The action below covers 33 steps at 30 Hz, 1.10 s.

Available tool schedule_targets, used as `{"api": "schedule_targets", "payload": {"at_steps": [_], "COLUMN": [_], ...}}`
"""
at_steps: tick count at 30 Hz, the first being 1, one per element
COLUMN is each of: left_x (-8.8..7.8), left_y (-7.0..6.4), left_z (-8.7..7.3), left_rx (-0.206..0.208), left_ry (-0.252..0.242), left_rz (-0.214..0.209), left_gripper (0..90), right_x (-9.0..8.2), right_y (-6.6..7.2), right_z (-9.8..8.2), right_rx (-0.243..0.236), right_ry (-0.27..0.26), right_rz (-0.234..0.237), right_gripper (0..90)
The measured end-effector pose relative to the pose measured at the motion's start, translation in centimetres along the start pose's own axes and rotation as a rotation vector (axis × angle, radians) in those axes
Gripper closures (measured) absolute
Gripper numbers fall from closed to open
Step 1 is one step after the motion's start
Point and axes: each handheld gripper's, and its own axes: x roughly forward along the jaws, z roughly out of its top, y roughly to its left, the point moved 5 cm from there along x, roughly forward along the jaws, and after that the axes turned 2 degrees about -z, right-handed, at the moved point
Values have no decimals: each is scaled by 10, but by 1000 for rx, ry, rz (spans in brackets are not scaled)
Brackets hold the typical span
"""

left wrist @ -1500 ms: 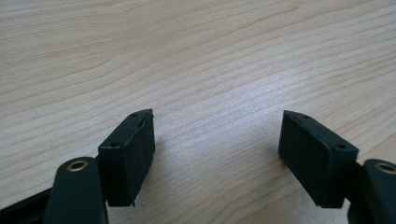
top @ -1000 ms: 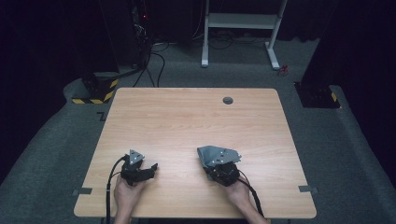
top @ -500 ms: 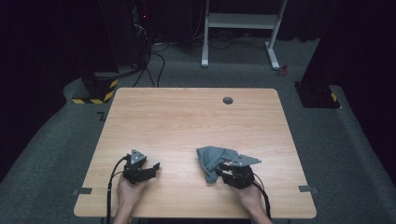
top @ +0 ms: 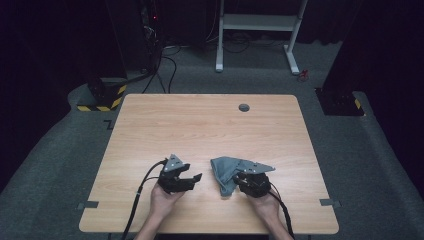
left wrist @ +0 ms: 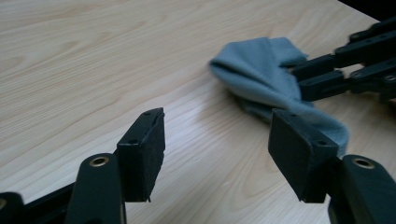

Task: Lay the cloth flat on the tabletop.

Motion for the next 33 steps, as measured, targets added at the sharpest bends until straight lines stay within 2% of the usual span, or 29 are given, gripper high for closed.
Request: {"api": "schedule_targets", "payload": {"at_steps": [2, 3, 4, 5, 7, 8, 12, 13, 15, 16, 18, 25, 30, 33], "left_x": [8, 13, 13, 20, 25, 28, 37, 40, 42, 50, 56, 66, 67, 63], "left_y": [-8, -13, -13, -21, -27, -31, -42, -44, -44, -44, -42, -32, -30, -26], "left_z": [4, 6, 6, 10, 14, 17, 26, 27, 27, 27, 26, 20, 21, 24], "left_rx": [18, 42, 42, 72, 95, 102, 133, 134, 139, 163, 174, 172, 185, 165], "left_ry": [15, 28, 28, 39, 40, 41, 59, 70, 85, 128, 160, 226, 220, 200], "left_rz": [-15, -16, -16, -22, -22, -26, -44, -40, -43, -12, 6, 5, 14, 13], "left_gripper": [370, 370, 371, 372, 382, 386, 412, 430, 487, 525, 578, 827, 876, 878], "right_x": [1, 1, 2, 2, 2, 2, 2, 2, 2, 2, 2, 2, 2, 2], "right_y": [1, 1, 2, 3, 5, 8, 6, 6, 7, 6, 6, 6, 6, 6], "right_z": [0, 0, 0, 0, -1, -1, -1, -1, -1, -1, -1, -1, -1, -1], "right_rx": [-18, -21, -30, -39, -76, -80, -71, -85, -84, -85, -86, -85, -86, -86], "right_ry": [11, 13, 10, 13, 18, 18, 17, 16, 19, 15, 14, 14, 15, 15], "right_rz": [-4, -6, -10, -19, -42, -55, -47, -52, -53, -51, -51, -51, -50, -50], "right_gripper": [680, 677, 673, 668, 661, 662, 664, 665, 664, 664, 664, 663, 661, 659]}}
